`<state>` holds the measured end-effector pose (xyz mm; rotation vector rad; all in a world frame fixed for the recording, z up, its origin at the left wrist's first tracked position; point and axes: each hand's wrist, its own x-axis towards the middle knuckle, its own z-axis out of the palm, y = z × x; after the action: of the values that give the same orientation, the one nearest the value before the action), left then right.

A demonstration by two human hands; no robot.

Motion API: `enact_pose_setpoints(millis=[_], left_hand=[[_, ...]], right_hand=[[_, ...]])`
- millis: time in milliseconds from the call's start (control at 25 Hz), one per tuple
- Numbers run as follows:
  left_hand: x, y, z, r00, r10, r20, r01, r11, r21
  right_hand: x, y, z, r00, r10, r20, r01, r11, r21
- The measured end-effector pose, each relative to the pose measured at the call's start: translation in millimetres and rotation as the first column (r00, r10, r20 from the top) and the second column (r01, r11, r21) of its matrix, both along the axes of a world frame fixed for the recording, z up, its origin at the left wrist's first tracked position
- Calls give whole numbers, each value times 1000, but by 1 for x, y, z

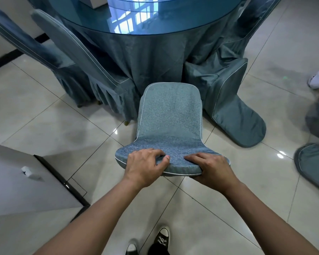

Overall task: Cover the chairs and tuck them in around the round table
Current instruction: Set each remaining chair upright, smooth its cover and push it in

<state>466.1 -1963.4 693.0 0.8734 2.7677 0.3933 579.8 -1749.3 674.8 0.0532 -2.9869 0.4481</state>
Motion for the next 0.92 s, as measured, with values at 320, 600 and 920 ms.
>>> enact_pose_setpoints(millis=[320, 600, 920], left_hand=[[-43, 47, 20, 997, 82, -3, -82, 996, 43], [-83, 71, 24, 991, 122, -45, -121, 992, 42], [-133, 96, 30, 989, 144, -33, -141, 987, 81]], right_hand=[[-56, 48, 21, 988, -68, 137, 71, 997, -13], [-97, 67, 33, 975, -124, 185, 130, 991, -21], [-142, 82, 39, 967, -229, 112, 226, 973, 44]])
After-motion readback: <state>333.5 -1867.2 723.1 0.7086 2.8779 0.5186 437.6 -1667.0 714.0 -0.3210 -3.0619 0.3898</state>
